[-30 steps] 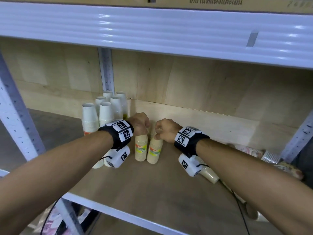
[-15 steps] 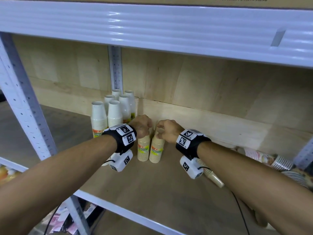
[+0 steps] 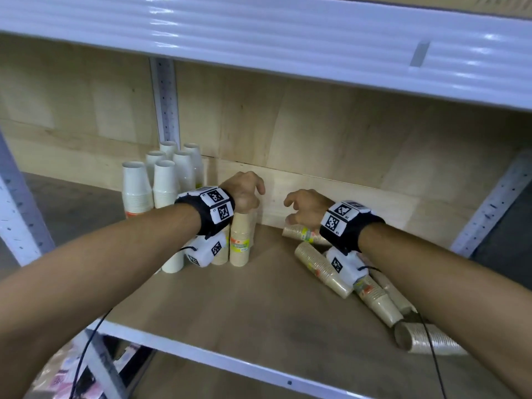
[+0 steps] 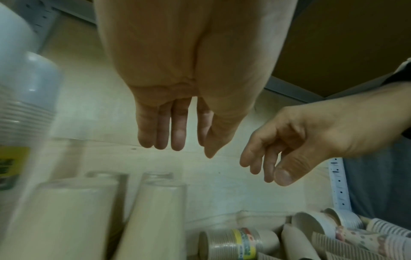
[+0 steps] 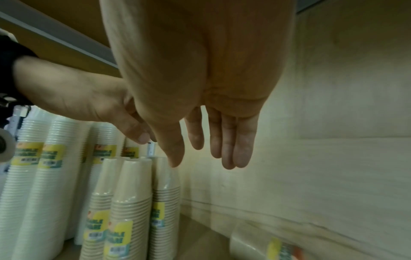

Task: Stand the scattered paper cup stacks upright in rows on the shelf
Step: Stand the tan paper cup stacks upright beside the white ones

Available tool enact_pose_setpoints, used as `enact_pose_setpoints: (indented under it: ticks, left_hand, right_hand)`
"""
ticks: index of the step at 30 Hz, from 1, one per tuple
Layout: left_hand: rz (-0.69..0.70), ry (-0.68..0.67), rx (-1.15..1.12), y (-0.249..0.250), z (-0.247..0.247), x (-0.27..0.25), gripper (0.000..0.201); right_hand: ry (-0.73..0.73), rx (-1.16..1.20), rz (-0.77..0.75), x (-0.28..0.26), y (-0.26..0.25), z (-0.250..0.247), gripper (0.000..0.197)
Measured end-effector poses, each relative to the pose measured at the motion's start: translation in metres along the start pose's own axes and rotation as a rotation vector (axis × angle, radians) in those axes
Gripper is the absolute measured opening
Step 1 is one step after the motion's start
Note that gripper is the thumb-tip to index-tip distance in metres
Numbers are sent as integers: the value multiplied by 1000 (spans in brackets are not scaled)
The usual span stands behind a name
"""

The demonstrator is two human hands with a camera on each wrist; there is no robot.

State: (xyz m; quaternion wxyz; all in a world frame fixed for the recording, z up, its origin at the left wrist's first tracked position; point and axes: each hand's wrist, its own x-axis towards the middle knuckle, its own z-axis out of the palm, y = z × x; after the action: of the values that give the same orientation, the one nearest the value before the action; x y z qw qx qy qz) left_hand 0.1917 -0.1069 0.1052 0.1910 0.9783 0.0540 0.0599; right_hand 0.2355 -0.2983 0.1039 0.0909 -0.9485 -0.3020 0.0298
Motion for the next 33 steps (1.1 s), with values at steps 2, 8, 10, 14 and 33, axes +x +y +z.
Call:
enact_pose_setpoints:
  ticks: [2, 8, 10, 14, 33]
  left_hand:
    - [57, -36, -1, 15, 7, 4, 36]
    - [230, -203, -1, 65, 42, 9, 46]
    - [285, -258, 20, 80, 59, 10, 46]
    - [366, -335, 13, 107, 87, 8, 45]
    - [475, -600, -133, 135, 167, -7, 38]
  right_hand:
    - [-3, -19, 42, -11, 15, -4, 49]
    - [-40, -50, 169, -52, 59, 1, 51]
    - [-54, -54, 208, -68, 72, 6, 52]
    - [-86, -61, 274, -101, 95, 20, 49]
    - [-81, 26, 458, -149, 143, 77, 50]
